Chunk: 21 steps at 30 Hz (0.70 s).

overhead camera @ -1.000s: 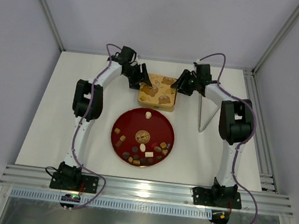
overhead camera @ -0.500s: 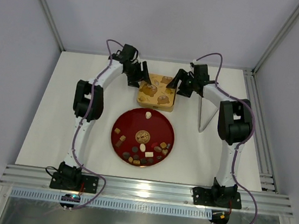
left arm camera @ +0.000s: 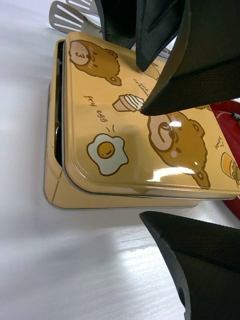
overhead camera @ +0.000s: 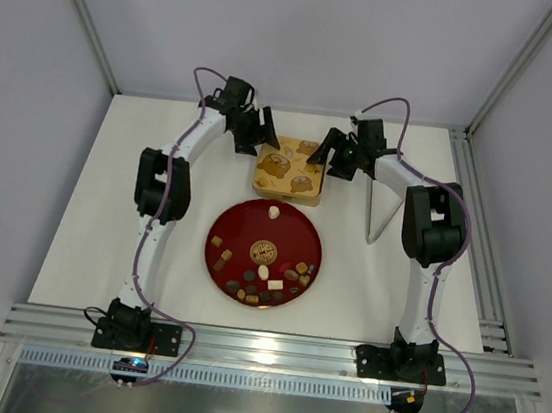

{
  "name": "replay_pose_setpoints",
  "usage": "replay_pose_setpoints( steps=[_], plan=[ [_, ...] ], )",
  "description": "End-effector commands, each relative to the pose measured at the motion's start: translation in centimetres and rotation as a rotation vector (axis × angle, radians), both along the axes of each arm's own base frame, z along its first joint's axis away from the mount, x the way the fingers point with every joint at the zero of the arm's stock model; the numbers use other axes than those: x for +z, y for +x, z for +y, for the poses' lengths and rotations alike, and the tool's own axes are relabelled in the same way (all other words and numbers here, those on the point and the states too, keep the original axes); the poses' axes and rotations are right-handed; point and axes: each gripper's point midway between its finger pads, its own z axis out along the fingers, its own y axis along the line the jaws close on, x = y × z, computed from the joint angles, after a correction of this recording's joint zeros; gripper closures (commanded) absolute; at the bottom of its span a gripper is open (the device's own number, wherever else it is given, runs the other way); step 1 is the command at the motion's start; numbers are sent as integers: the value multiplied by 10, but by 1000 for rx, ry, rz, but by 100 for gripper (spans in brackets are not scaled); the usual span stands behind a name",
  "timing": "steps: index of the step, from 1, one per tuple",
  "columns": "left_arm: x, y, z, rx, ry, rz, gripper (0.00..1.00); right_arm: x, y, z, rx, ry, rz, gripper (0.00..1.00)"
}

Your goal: Pack the chocolate

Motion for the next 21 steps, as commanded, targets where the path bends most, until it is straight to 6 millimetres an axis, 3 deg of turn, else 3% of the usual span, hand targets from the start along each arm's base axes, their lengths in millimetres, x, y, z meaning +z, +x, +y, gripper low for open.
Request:
replay_pose_setpoints(
  steps=[1,6,8,9,10,11,12,14,15,16,17,18,19,21],
  plan=[
    [56,21,1,-4,-55,-151,24,24,5,2,6,6,-64,18],
    [73,16,21,3,-48,-174,24,27,6,3,8,9,-68,18],
    [60,2,30,-6,-25,-137,25,27,6,3,7,8,-68,18],
    [75,-6,32,-34,-15,-178,26,27,7,3,9,8,-68,18],
    [78,-9,32,-54,-11,-206,27,27,6,3,9,8,-67,18],
    [56,-24,36,-71,6,-160,27,27,7,3,7,8,-66,18],
    [74,-31,40,-104,20,-221,28,28,7,4,9,7,-69,18],
    [73,-51,46,-154,52,-251,29,27,7,4,8,11,-65,18],
    [57,-57,49,-168,70,-229,29,29,8,4,10,11,-68,18],
    [71,-62,52,-178,75,-272,30,27,7,3,9,12,-63,18],
    [71,-68,53,-195,84,-286,29,27,8,4,9,14,-63,18],
    [58,-79,57,-213,96,-262,30,28,8,4,8,16,-64,18],
    [64,-85,58,-248,107,-299,30,27,8,5,11,14,-63,18],
    [52,-98,61,-276,120,-279,30,27,9,5,11,14,-60,18]
  ],
)
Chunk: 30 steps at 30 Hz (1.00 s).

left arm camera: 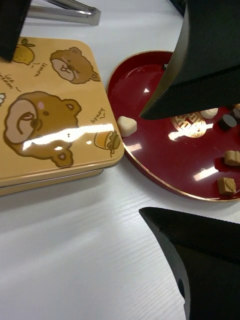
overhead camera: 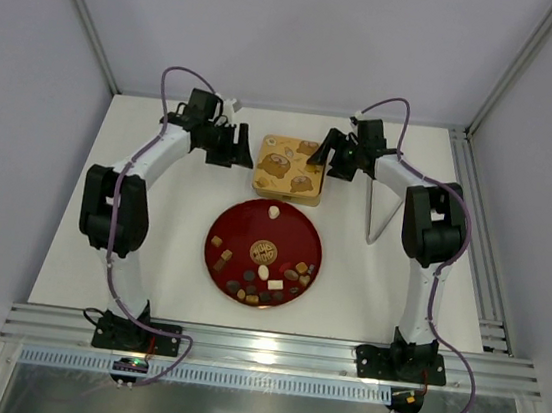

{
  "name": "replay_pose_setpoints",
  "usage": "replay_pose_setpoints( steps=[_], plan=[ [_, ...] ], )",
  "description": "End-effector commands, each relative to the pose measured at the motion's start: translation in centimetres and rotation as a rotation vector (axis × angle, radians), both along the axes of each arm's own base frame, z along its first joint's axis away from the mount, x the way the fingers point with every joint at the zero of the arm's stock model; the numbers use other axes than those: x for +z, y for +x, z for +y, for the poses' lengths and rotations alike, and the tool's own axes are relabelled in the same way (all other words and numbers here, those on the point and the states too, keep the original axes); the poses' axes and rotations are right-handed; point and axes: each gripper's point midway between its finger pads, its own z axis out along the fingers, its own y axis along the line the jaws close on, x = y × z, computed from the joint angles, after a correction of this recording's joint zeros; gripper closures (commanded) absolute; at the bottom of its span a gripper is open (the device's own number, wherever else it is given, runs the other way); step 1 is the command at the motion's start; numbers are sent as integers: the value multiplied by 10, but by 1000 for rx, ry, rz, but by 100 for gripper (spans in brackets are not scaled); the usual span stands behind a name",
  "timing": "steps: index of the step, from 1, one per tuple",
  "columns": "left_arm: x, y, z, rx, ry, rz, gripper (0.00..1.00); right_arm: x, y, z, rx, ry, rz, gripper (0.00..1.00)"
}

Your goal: Pack the chocolate

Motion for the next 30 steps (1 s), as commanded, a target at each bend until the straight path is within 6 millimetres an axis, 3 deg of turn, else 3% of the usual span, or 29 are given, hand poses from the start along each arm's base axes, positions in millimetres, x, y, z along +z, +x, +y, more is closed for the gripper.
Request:
replay_pose_setpoints(
  steps=[1,8,21,30],
  plan=[
    [4,-7,3,-122,44,-118,31,28,11,5,8,16,-69,18],
    [-14,-25,4,-229,91,-118,36,35,13,4,8,15,-81,18],
    [-26,-9,-12,-321,150,-242,38,39,14,7,11,29,-84,18],
    [-37,-10,-8,-350,193,-254,39,39,15,6,8,33,-86,18]
  ],
)
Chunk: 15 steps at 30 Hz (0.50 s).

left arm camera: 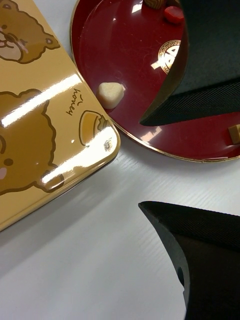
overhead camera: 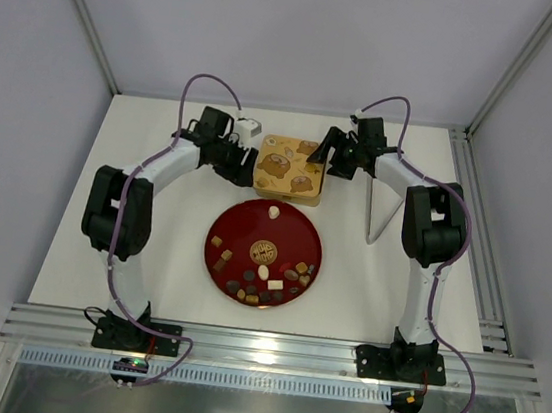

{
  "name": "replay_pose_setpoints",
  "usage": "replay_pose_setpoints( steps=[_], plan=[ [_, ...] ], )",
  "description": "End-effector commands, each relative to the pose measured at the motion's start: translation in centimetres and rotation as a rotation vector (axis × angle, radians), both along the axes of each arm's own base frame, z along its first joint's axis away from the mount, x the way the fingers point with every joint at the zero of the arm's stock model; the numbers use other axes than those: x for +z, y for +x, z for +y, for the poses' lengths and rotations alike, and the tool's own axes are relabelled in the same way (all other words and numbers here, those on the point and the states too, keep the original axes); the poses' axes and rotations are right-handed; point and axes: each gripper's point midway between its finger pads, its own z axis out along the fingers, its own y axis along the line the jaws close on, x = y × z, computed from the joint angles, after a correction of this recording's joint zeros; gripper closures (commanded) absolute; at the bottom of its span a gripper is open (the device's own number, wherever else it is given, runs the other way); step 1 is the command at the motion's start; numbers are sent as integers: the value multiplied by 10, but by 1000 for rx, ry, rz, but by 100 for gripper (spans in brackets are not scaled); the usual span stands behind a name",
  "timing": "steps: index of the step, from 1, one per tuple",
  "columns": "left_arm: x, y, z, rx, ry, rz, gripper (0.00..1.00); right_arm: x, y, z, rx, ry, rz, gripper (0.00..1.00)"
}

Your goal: Pack the chocolate

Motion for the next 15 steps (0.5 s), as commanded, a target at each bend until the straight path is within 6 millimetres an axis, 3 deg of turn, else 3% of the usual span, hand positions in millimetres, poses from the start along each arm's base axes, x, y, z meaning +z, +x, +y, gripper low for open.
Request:
replay_pose_setpoints(
  steps=[1,15],
  plan=[
    [0,10,2,-19,22,-63,39,34,14,5,6,31,-85,18],
    [-17,8,-17,-69,53,-64,39,41,14,6,5,40,-99,18]
  ],
)
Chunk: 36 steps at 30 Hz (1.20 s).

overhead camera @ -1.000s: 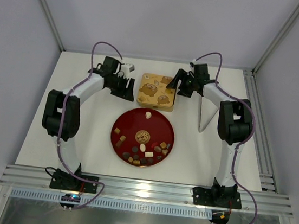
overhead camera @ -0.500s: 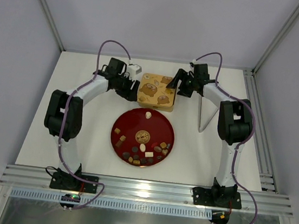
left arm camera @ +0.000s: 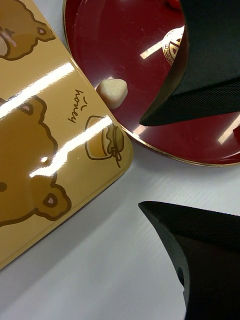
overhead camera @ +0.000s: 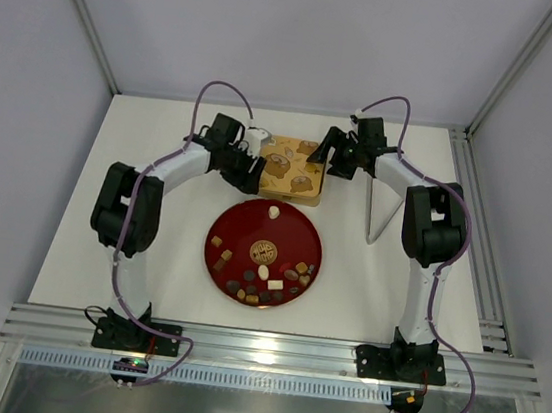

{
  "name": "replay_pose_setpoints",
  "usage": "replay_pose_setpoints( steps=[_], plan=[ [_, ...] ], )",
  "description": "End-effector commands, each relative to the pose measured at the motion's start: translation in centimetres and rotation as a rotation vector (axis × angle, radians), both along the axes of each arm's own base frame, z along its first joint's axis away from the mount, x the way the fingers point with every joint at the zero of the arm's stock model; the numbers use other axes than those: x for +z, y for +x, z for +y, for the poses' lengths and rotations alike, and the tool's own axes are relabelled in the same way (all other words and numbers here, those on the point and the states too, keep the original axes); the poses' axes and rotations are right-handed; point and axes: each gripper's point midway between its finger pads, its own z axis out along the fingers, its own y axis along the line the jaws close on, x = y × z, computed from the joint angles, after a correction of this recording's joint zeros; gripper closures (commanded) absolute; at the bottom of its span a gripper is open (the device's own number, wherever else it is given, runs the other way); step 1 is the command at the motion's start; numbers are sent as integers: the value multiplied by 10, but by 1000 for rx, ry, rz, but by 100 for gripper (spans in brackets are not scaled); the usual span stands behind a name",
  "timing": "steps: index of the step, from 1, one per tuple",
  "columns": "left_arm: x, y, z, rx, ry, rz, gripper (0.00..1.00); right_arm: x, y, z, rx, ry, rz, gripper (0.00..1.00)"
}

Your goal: Pack the chocolate

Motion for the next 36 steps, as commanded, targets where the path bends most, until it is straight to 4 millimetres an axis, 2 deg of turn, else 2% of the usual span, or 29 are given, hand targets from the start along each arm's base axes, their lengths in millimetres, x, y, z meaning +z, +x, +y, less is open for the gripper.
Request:
replay_pose_setpoints(
  steps=[1,8,21,36],
  plan=[
    [4,12,-5,-18,2,-63,39,40,14,6,5,39,-98,18],
    [-5,12,-8,-27,15,-58,39,41,15,5,3,44,-102,18],
    [-8,21,-21,-21,10,-110,39,41,16,4,3,50,-103,18],
    [3,39,-29,-32,6,-162,39,42,18,4,4,50,-105,18]
  ],
)
